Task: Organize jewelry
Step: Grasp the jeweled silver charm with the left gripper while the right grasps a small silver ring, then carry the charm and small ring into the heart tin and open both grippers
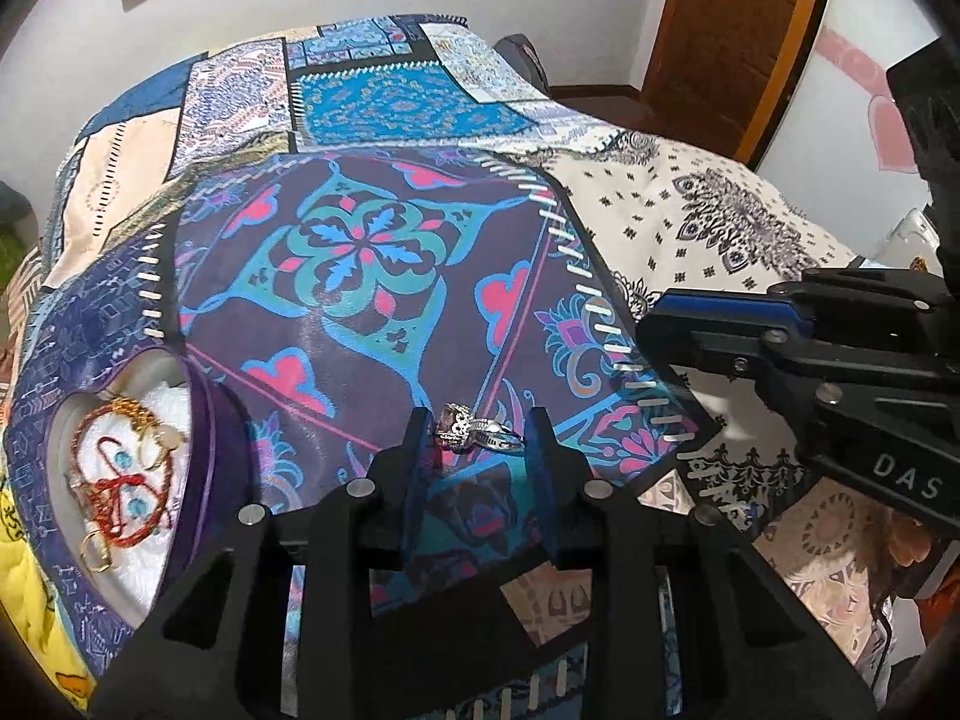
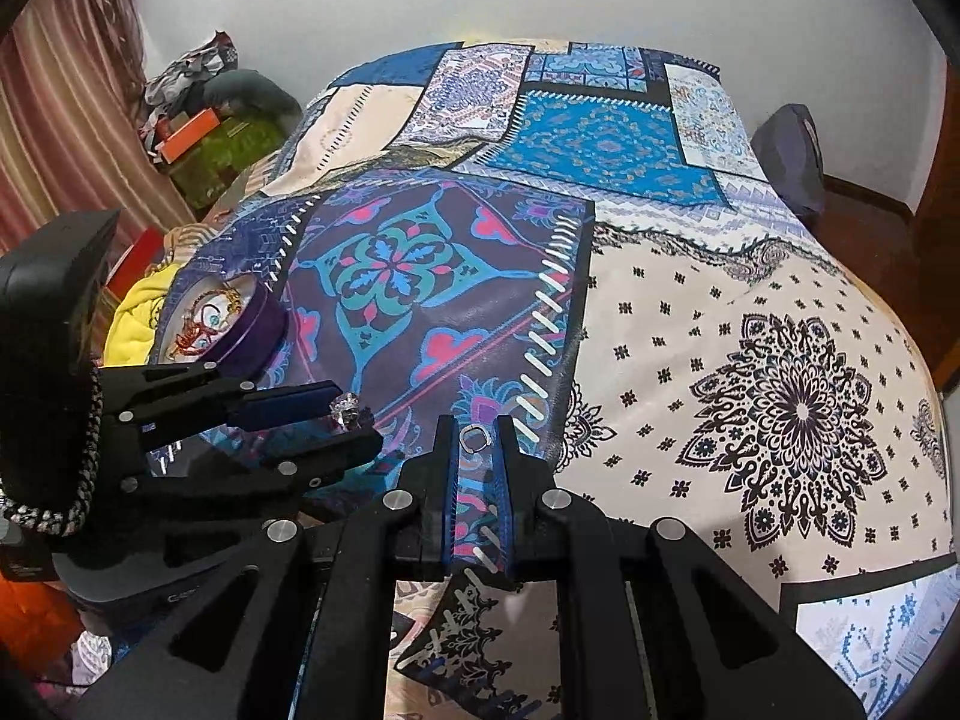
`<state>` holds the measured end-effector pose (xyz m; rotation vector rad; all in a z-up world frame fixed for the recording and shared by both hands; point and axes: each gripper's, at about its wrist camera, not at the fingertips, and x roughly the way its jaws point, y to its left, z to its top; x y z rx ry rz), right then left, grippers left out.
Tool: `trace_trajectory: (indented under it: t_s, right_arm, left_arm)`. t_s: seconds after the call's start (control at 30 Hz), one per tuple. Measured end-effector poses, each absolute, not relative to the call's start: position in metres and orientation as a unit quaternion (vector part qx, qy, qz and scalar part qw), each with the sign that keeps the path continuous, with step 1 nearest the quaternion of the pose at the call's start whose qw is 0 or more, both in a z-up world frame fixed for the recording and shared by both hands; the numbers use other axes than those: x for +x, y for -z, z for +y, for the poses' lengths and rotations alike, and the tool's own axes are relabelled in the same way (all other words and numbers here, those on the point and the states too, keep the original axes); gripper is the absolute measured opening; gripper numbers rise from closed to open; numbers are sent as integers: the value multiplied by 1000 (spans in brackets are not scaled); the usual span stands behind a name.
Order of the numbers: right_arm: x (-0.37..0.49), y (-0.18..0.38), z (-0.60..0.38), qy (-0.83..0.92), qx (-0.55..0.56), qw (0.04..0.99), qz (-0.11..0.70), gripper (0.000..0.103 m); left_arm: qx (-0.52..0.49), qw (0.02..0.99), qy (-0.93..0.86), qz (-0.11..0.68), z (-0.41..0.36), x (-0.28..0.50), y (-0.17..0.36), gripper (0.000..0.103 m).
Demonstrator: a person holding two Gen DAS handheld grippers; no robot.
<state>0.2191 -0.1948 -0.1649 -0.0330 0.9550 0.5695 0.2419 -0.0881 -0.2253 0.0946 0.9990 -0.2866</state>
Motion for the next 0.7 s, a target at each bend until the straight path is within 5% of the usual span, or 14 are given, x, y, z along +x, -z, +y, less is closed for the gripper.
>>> trace_trajectory:
  t_s: [0.7]
  right_arm:
    - [199,105,-150,-302,-26,868,392,10]
  left_arm:
    - [30,912,86,401,-34,195,151,30]
